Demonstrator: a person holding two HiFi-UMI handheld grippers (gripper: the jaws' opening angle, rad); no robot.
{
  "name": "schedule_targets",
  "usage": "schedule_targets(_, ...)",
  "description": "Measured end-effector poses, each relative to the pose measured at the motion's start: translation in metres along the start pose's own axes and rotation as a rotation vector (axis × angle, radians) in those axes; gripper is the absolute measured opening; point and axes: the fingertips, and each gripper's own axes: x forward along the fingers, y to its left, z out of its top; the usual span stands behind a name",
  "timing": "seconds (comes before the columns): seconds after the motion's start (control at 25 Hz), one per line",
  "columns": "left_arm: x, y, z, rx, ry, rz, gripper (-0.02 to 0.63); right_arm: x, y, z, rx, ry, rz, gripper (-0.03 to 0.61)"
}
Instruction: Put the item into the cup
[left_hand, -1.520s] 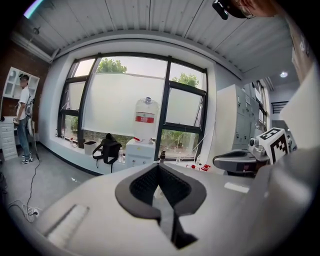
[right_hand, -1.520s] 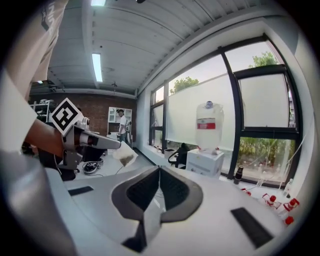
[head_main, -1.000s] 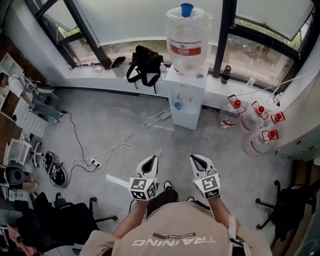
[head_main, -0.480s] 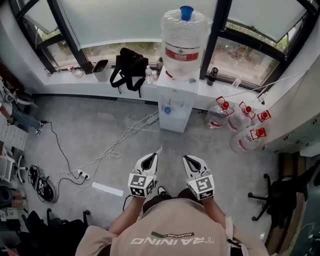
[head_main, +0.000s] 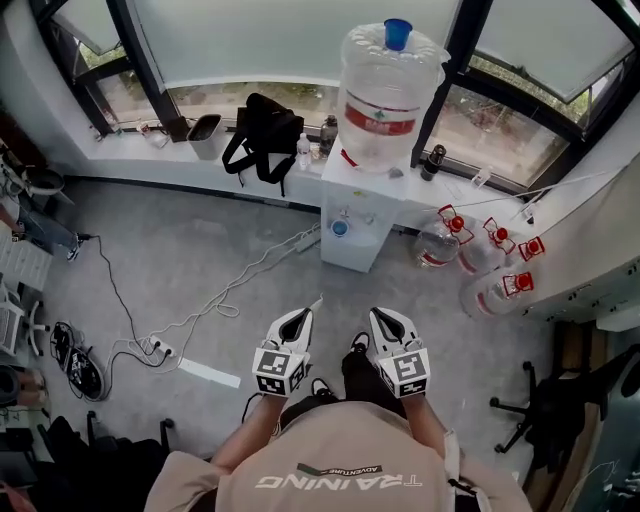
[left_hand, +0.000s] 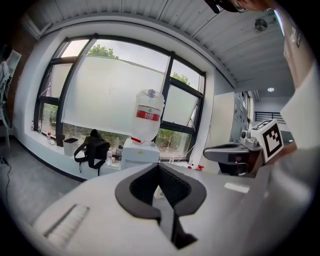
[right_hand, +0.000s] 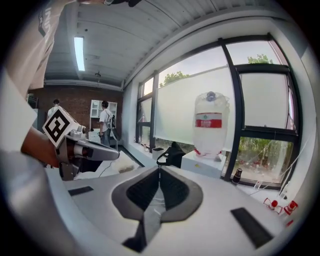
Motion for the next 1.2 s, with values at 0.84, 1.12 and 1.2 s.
schedule_targets(0.84, 0.144, 0.047, 0.044, 0.003, 0.078, 0.062, 0.008, 0.11, -0.131, -0.013, 0.049, -0.016, 0.131, 0.012)
schedule_targets(1.12, 0.168, 0.05, 0.054, 0.016, 0.082, 0.059, 0.008, 0.13, -0.151, -0.014, 0.058, 0.002, 0.146, 0.012)
schedule_targets(1.2, 0.174, 0.055, 0.053, 0.007, 0.096, 0.044, 0.008, 0.14, -0.15, -0.013, 0.056, 0.008, 0.153, 0.012)
